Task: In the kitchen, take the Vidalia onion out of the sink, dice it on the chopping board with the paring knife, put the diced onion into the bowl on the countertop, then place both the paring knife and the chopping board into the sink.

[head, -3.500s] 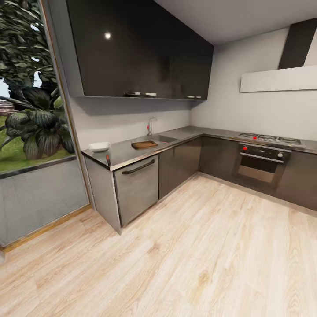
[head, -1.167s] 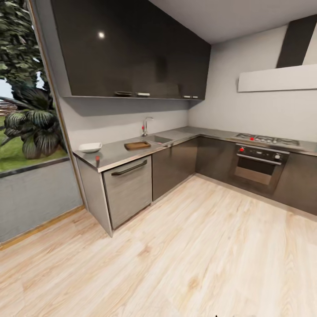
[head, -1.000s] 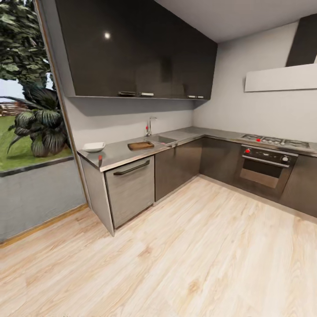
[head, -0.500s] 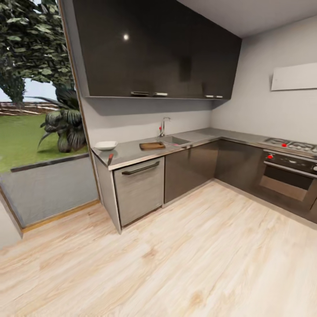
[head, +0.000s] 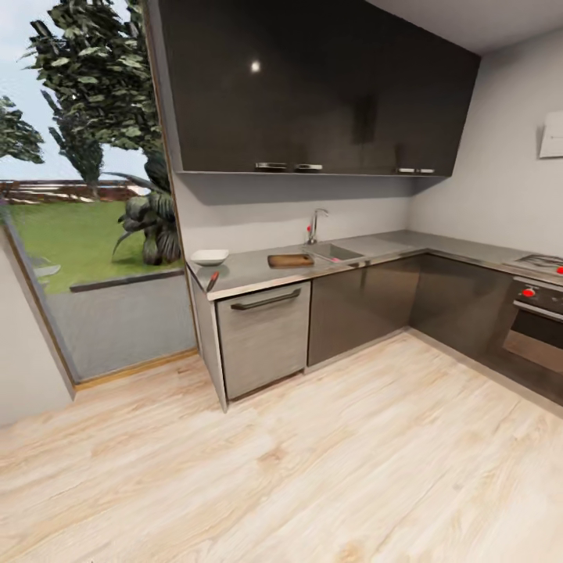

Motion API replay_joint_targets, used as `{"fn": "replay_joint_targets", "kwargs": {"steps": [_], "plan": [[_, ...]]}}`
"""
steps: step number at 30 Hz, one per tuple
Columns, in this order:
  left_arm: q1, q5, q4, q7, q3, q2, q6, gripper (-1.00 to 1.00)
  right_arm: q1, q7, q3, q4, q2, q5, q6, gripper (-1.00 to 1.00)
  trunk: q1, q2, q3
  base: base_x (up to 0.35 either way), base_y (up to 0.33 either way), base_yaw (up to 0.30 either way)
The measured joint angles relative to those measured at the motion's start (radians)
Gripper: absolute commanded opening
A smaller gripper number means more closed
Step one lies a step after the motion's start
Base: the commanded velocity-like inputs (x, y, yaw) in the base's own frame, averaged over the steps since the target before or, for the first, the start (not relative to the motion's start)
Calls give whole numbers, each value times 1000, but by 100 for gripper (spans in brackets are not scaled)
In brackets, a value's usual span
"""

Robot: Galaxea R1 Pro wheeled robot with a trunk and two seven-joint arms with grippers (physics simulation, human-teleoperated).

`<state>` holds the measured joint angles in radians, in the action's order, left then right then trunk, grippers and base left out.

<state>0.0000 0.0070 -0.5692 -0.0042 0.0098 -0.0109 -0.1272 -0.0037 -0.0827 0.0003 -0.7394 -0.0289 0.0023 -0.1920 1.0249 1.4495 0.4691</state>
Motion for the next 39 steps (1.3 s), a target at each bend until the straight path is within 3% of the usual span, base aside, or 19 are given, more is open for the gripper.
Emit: {"fn": "replay_joint_targets", "kwargs": {"steps": [39], "plan": [[0, 0, 15, 0, 0, 3, 0, 100, 0, 0, 0, 1, 2, 0, -24, 100, 0, 0, 0, 92, -309, 272]]}}
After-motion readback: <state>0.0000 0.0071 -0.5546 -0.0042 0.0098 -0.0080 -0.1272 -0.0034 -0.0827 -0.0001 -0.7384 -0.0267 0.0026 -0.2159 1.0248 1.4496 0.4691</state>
